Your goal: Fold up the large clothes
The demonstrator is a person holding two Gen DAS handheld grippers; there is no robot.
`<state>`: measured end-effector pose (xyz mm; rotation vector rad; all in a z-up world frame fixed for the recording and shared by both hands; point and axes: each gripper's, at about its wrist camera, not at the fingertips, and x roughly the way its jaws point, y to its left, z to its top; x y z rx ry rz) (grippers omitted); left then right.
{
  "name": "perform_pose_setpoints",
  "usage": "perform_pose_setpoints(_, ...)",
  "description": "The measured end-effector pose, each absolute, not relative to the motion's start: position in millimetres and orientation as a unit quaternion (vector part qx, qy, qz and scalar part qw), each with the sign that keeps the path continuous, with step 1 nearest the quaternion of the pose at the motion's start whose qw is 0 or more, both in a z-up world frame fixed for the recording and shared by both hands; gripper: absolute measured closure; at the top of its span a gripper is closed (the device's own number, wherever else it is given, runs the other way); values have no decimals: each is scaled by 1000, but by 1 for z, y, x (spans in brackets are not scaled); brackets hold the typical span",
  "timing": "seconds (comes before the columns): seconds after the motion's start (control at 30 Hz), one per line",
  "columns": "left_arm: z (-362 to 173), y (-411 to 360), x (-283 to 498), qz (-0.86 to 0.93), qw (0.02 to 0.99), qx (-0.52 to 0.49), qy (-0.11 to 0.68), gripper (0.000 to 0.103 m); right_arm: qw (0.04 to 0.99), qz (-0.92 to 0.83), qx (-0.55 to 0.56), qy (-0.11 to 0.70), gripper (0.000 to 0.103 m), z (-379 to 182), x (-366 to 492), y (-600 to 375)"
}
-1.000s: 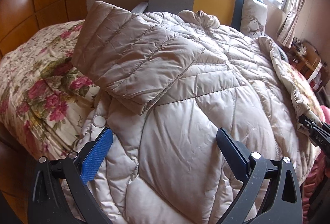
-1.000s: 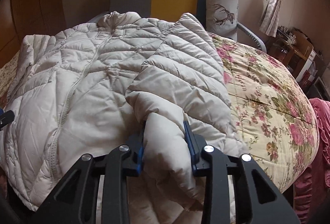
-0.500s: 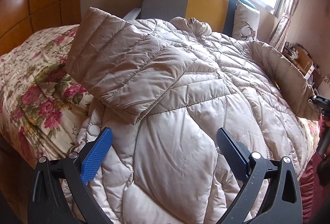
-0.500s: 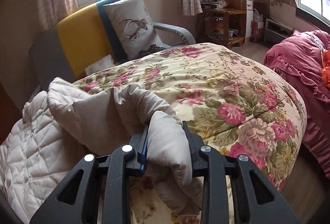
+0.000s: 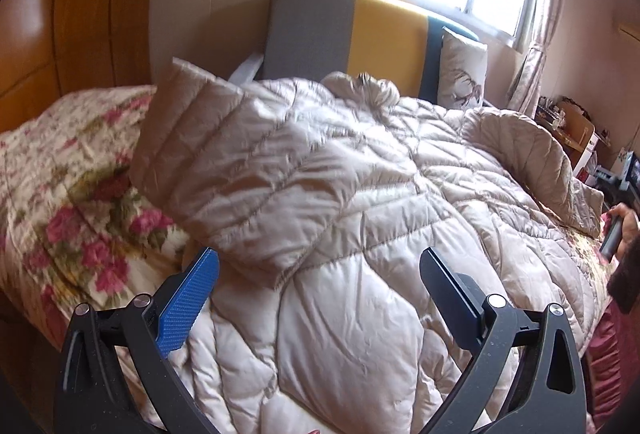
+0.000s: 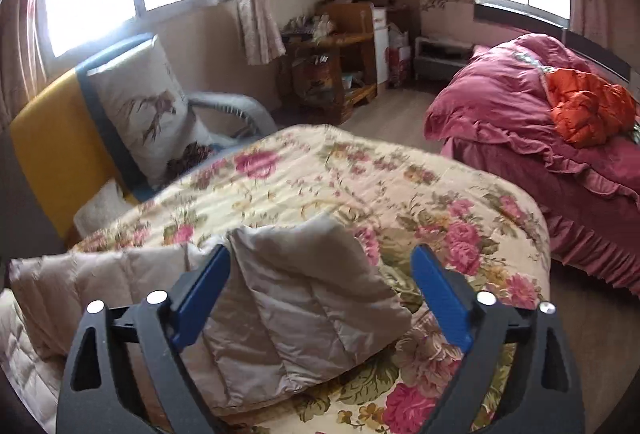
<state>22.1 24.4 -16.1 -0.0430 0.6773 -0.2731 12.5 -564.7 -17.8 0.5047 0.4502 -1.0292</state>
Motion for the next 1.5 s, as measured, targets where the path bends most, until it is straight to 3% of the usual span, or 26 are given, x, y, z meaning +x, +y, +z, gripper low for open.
perform_pose_setpoints(0.17, -4, 11, 39, -125, 943, 27, 307, 4, 896, -390, 154, 142, 2, 27, 14, -471)
perform_pose_setpoints(0.43, -21, -12, 92, -74, 939, 142, 304, 4, 948, -115, 10, 295, 2, -19, 112, -333)
perform_pose_setpoints(0.47, -27, -12, 100, -68, 936, 150, 311, 7, 947, -100, 7, 306, 2, -29, 119, -327)
perform_pose_setpoints(0.5, -31, -9, 105, -67, 933, 151, 319, 20, 945, -88, 3, 315, 2, -38, 123, -323)
perform_pose_setpoints(0.57, -45, 0, 115, -69, 925, 138, 347, 33, 940, -78, 6, 333, 2, -53, 130, -325)
perform_pose_setpoints(0.8, -66, 20, 109, -96, 933, 126, 325, 45, 885, -60, 251, 388, 2, -100, 117, -390)
perform_pose_setpoints(1.0, -69, 43, 104, -117, 933, 162, 301, 49, 898, -90, 176, 392, 2, -96, 82, -347)
perform_pose_setpoints(1.1, -65, 61, 103, -126, 932, 158, 301, 57, 904, -107, 162, 382, 2, -95, 64, -334)
perform_pose_setpoints(1.13, -61, 69, 104, -133, 932, 143, 306, 59, 906, -112, 154, 378, 2, -95, 61, -331)
perform_pose_setpoints(1.2, -51, 85, 106, -136, 933, 116, 311, 76, 909, -116, 147, 372, 2, -91, 64, -327)
perform_pose_setpoints(1.23, -43, 96, 108, -128, 936, 100, 313, 78, 908, -115, 150, 374, 2, -92, 68, -329)
perform_pose_setpoints(1.5, 21, 188, 130, -65, 951, -44, 297, 84, 904, -115, 167, 376, 2, -93, 69, -337)
